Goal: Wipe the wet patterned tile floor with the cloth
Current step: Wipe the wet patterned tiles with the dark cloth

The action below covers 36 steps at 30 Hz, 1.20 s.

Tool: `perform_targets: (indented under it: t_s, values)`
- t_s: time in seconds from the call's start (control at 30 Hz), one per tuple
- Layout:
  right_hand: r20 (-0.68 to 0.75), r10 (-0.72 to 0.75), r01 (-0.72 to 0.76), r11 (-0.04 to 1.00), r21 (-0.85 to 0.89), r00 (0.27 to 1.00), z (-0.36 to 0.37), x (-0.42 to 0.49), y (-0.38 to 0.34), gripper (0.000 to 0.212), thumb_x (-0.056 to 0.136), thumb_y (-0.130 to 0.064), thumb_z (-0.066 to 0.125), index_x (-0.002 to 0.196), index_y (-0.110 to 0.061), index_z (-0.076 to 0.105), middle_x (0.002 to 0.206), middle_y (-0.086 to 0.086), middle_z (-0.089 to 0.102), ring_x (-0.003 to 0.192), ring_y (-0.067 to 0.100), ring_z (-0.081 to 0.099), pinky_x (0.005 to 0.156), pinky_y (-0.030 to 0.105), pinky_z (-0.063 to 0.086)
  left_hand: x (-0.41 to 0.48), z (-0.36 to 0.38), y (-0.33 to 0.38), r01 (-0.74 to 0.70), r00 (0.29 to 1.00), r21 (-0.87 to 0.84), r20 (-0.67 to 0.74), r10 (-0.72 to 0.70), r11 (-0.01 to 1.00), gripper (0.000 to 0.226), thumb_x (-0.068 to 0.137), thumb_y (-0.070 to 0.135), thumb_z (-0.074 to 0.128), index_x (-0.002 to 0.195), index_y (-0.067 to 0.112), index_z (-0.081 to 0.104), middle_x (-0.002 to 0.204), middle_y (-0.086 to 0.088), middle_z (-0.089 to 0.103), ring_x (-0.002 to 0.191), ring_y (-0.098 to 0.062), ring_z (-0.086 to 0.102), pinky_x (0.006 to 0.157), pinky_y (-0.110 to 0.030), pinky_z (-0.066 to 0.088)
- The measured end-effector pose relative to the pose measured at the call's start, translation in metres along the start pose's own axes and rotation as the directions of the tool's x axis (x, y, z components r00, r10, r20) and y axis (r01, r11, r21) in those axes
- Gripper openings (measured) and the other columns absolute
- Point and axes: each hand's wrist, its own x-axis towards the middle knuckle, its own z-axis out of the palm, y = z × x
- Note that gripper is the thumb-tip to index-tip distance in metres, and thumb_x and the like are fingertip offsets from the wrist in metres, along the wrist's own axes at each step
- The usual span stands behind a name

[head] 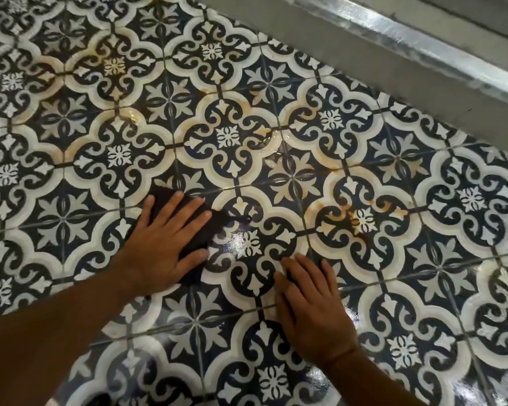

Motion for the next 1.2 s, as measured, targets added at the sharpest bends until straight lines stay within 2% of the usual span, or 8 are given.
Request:
perform_targets:
  t_s: [0.23, 0.3, 0.43, 0.57, 0.73, 0.9, 1.03, 1.2]
  values:
    - [0.009, 0.019, -0.019, 0.999, -0.032, 1.0, 0.001, 0.0, -0.001, 0.041, 0.103, -0.04, 0.032, 0.136, -0.022, 0.049, 0.143, 0.007, 0.051, 0.14, 0.027, 0.037, 0.113, 0.059, 0.025, 0.036, -0.002, -0.005, 0.371, 0.918, -0.116, -0.103, -0.383, 0.921, 0.07, 0.094, 0.066, 0.02, 0.15, 0.024, 0.025, 0.16, -0.002, 0.018, 0.148, -0.026, 0.004, 0.113, -0.059, -0.007]
    - [0.004, 0.021, -0.021, 0.999, -0.031, 1.0, 0.0, 0.0, -0.003, 0.042, 0.103, -0.041, 0.03, 0.136, -0.023, 0.05, 0.143, 0.007, 0.052, 0.14, 0.026, 0.036, 0.114, 0.057, 0.022, 0.025, 0.001, 0.005, 0.335, 0.934, -0.113, -0.091, -0.346, 0.935, 0.069, 0.094, 0.066, 0.019, 0.151, 0.025, 0.023, 0.161, 0.0, 0.017, 0.148, -0.026, 0.002, 0.113, -0.058, -0.008]
    - [-0.005, 0.024, -0.024, 0.999, -0.036, 1.0, 0.0, 0.001, -0.002, 0.042, 0.104, -0.041, 0.03, 0.135, -0.022, 0.051, 0.142, 0.007, 0.052, 0.139, 0.027, 0.037, 0.113, 0.058, 0.024, -0.007, 0.006, -0.013, 0.115, 0.993, -0.023, -0.038, -0.116, 0.993, 0.069, 0.094, 0.066, 0.019, 0.15, 0.027, 0.025, 0.159, 0.0, 0.021, 0.149, -0.023, 0.003, 0.115, -0.058, -0.004]
    - [0.003, 0.018, -0.018, 0.999, -0.047, 1.0, -0.001, 0.002, -0.003, 0.043, 0.104, -0.041, 0.029, 0.136, -0.022, 0.051, 0.143, 0.007, 0.051, 0.139, 0.027, 0.037, 0.113, 0.059, 0.025, 0.006, 0.002, -0.041, 0.236, 0.967, -0.049, -0.082, -0.239, 0.971, 0.071, 0.093, 0.067, 0.018, 0.15, 0.026, 0.027, 0.159, -0.001, 0.023, 0.148, -0.022, 0.004, 0.115, -0.052, -0.011]
    - [0.015, 0.014, -0.014, 0.998, -0.055, 1.0, 0.001, 0.0, -0.002, 0.043, 0.105, -0.042, 0.029, 0.138, -0.023, 0.05, 0.145, 0.006, 0.049, 0.141, 0.026, 0.034, 0.115, 0.056, 0.021, 0.041, -0.004, -0.007, 0.363, 0.923, -0.086, -0.1, -0.371, 0.928, 0.072, 0.094, 0.067, 0.015, 0.151, 0.024, 0.021, 0.16, -0.002, 0.016, 0.148, -0.027, 0.003, 0.114, -0.061, -0.006]
    - [0.014, 0.021, -0.02, 0.999, -0.035, 1.0, -0.002, 0.002, -0.002, 0.041, 0.102, -0.039, 0.036, 0.136, -0.023, 0.053, 0.144, 0.005, 0.051, 0.141, 0.025, 0.035, 0.116, 0.055, 0.021, 0.027, 0.001, 0.051, 0.159, 0.986, -0.05, -0.051, -0.161, 0.986, 0.068, 0.096, 0.065, 0.018, 0.151, 0.025, 0.021, 0.16, -0.002, 0.017, 0.148, -0.026, 0.001, 0.114, -0.062, -0.002]
    - [0.03, 0.014, -0.015, 0.999, 0.033, 0.999, -0.012, 0.001, -0.003, 0.039, 0.1, -0.038, 0.042, 0.132, -0.022, 0.057, 0.144, 0.004, 0.052, 0.14, 0.023, 0.036, 0.114, 0.057, 0.025, 0.0, 0.002, 0.035, -0.057, 0.998, 0.004, 0.025, 0.056, 0.998, 0.068, 0.095, 0.065, 0.023, 0.15, 0.026, 0.023, 0.16, 0.0, 0.019, 0.149, -0.024, 0.002, 0.114, -0.061, 0.002]
    - [-0.122, 0.234, -0.227, 0.971, 0.073, 0.964, -0.055, -0.023, 0.043, 0.037, 0.093, -0.04, 0.048, 0.124, -0.022, 0.058, 0.134, 0.003, 0.054, 0.13, 0.016, 0.04, 0.108, 0.057, 0.031, 0.024, -0.01, 0.028, 0.03, 0.999, -0.008, 0.036, -0.029, 1.0, 0.07, 0.094, 0.066, 0.023, 0.15, 0.024, 0.026, 0.16, -0.001, 0.02, 0.149, -0.024, 0.003, 0.115, -0.061, 0.001]
